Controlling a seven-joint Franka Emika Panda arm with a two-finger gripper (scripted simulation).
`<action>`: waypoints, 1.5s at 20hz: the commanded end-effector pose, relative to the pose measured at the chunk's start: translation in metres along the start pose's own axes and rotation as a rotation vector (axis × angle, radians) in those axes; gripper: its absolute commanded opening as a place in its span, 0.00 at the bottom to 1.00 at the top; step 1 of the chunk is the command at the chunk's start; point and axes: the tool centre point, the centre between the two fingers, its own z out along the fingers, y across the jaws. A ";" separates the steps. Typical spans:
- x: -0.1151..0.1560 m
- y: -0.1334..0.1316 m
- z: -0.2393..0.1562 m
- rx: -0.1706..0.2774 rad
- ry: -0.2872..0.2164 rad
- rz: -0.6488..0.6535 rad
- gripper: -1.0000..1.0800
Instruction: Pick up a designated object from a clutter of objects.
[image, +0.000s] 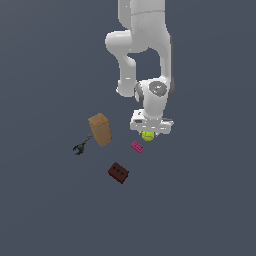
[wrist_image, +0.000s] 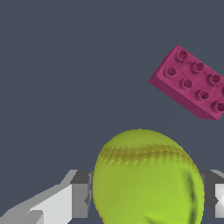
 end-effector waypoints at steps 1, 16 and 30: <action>0.000 0.001 0.001 0.000 -0.001 0.002 0.00; 0.005 0.012 -0.026 0.000 0.000 0.000 0.00; 0.027 0.060 -0.130 0.003 -0.001 0.000 0.00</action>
